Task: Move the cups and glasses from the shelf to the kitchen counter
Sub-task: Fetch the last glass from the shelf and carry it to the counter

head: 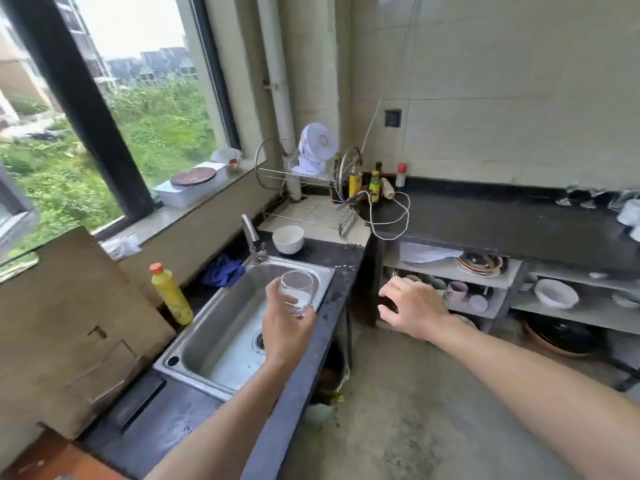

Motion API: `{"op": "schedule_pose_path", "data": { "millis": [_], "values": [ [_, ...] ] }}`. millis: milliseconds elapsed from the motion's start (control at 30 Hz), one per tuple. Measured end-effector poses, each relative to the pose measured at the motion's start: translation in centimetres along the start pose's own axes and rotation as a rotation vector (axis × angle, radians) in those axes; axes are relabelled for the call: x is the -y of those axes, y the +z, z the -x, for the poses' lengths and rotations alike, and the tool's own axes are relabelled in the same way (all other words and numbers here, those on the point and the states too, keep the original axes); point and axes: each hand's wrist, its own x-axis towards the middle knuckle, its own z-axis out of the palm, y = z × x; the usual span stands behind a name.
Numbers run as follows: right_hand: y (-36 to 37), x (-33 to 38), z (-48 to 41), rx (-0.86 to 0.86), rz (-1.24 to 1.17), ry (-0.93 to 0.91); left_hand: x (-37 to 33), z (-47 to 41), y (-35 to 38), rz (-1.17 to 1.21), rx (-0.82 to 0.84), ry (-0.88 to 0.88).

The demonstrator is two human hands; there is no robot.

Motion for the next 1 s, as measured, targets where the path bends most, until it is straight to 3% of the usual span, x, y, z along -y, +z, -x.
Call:
{"op": "schedule_pose_path", "data": {
  "millis": [500, 800, 1000],
  "values": [
    [-2.6, -24.1, 7.3, 0.002, 0.149, 0.591, -10.4, -5.4, 29.0, 0.082, 0.559, 0.236],
    [-3.6, -43.0, 8.9, -0.010, 0.124, 0.725, -18.2, -5.4, 47.9, 0.079, 0.709, 0.293],
    [-4.5, -53.6, 7.8, -0.062, 0.165, 0.706, -22.3, -6.8, 57.9, 0.104, 0.750, 0.261]
  ]
}}
